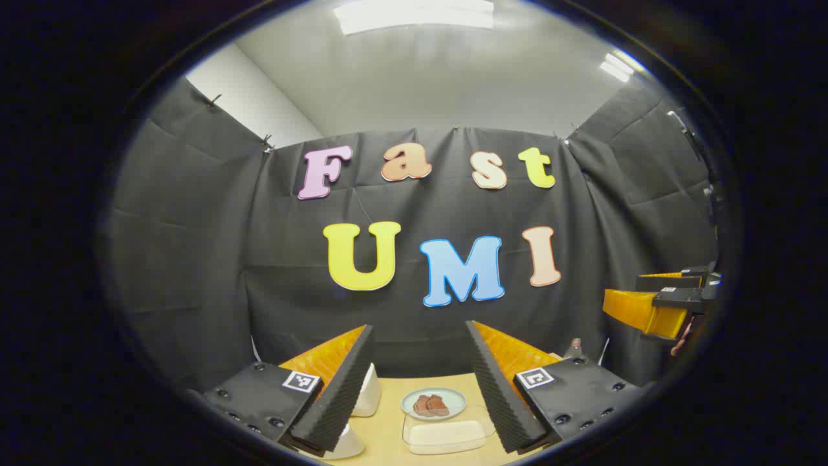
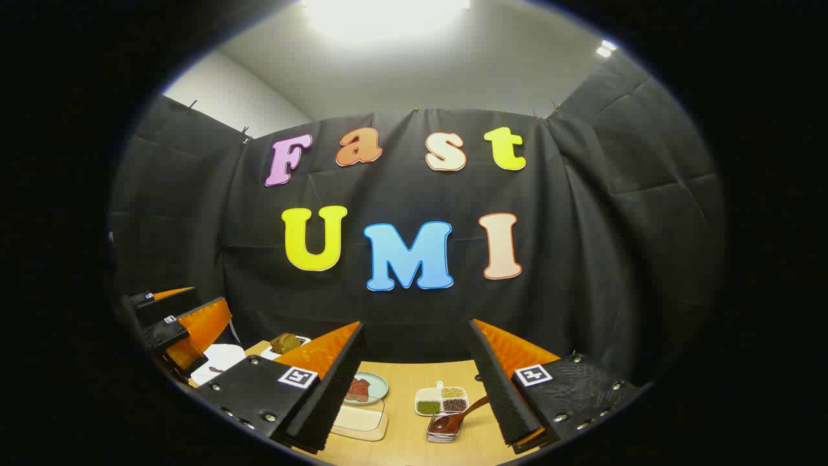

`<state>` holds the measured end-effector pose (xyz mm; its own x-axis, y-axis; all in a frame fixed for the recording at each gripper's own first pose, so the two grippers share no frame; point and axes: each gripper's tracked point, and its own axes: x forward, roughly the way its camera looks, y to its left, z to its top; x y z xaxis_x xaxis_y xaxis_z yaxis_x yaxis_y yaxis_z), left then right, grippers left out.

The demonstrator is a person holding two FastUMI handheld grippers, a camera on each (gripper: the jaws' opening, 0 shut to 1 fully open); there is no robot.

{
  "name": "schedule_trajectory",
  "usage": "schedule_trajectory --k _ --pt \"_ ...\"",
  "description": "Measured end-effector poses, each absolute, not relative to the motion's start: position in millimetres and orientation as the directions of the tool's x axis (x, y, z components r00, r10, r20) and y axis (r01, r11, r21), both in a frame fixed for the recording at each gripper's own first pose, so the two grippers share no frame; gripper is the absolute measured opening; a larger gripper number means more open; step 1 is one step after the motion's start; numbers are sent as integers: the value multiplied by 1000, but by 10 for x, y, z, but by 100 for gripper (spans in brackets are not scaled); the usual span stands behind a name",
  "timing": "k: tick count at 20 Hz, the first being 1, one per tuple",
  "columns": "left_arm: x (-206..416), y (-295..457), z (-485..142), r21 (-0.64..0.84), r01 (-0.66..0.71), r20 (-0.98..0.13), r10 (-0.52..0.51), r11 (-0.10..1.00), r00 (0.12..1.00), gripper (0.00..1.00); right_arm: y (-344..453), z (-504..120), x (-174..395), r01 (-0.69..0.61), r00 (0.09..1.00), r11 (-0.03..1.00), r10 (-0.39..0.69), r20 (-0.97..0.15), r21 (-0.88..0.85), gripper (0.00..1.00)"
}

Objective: Close the left gripper, press the button to open the rice cooker; take a wooden spoon from the chopstick holder with the right hand, scoop a spoonful of rice and pour it into the rice cooker, then put the wooden spoon back into the chopstick holder.

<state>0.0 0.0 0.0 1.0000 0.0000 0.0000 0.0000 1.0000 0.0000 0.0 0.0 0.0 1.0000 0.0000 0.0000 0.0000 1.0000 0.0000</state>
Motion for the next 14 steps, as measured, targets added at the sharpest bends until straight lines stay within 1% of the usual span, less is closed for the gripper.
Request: schedule_trajectory --k 3,4,5,7,8,10,11,13,14 --pt "17 84 -22 -1 17 -3 -17 1000 1000 99 53 -12 -15 23 1000 1000 -23 -5 -2 95" --pt "23 100 -51 -6 25 -10 -25 1000 1000 89 77 4 -20 28 1000 1000 -28 0 1 95" --pt "24 105 -94 -10 30 -16 -30 1000 999 94 82 8 -20 37 999 999 -37 3 2 95" --pt "16 151 -95 -11 28 -12 -29 1000 1000 94 123 24 -23 45 999 999 -45 13 1 95" --pt "24 155 -96 -10 36 -9 -36 999 999 99 128 19 -17 49 999 999 -49 14 -2 95" --pt "17 136 -112 1 53 -9 -53 999 999 99 175 15 -17 46 999 999 -46 15 -4 95" --pt "14 155 -114 6 52 -4 -52 999 999 99 202 21 -4 42 999 999 -42 14 -8 97" --pt "31 150 -129 -5 55 -6 -55 998 998 99 203 9 0 43 999 999 -42 13 -14 95" --pt "39 130 -156 -11 62 -16 -62 998 998 94 220 21 -1 39 999 999 -39 15 -12 95"
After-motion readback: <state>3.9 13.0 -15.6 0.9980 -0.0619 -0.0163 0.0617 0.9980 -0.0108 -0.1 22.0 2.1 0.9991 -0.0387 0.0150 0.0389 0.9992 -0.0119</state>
